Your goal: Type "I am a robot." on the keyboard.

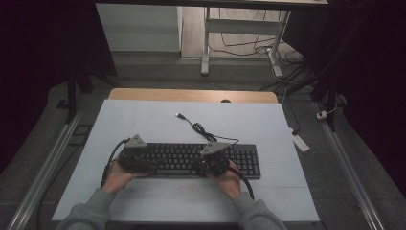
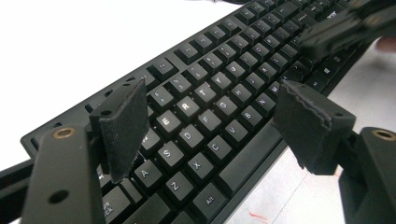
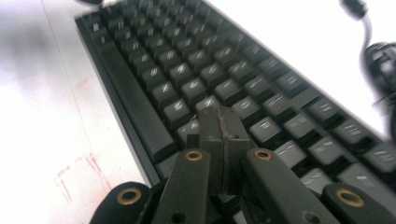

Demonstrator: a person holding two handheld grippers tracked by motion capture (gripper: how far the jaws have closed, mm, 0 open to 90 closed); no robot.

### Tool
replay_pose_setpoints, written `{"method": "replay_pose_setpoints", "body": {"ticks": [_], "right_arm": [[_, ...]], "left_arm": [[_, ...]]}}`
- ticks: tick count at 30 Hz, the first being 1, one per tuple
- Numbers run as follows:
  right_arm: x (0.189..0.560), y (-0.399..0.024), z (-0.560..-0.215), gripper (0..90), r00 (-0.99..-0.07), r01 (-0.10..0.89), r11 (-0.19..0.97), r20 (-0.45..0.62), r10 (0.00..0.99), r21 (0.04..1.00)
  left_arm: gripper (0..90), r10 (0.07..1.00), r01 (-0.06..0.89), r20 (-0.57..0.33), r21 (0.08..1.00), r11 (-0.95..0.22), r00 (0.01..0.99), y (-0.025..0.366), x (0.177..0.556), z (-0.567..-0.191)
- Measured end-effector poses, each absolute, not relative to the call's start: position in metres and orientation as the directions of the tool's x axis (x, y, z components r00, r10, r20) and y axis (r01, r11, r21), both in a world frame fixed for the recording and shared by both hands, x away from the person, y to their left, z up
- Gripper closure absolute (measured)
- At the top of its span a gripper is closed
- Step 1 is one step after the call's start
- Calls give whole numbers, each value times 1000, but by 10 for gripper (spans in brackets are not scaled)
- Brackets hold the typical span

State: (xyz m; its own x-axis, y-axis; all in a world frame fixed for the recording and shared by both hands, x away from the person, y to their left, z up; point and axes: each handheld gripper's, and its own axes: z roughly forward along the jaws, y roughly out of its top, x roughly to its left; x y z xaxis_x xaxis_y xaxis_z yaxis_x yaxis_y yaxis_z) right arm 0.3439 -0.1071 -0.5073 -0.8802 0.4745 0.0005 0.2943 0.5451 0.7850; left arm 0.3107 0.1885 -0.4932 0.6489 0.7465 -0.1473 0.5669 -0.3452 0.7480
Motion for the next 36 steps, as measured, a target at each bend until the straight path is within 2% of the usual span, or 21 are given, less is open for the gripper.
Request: {"method": "replay_pose_setpoints", "body": {"ticks": [2,5,7,13,36], "right_arm": [[343,-114,-502,884,-874,291,532,-5,485,795],[343,-128,-499,744,-856,302,504,-2,517,810],[342,-138,-498,691,-844,314,485,6,536,817],[338,-165,-498,599,-822,319,473,-9,570,821],[331,-197,-499,559,-797,323,469,-31,604,822]], "left_arm": [[266,747,565,-146,750,-344,649,189,311,-493],[266,751,568,-148,750,-339,644,190,311,-493],[266,751,567,-148,752,-337,643,190,311,-493],[266,752,564,-142,752,-341,644,190,310,-493],[268,763,552,-129,766,-329,634,195,300,-495]]}}
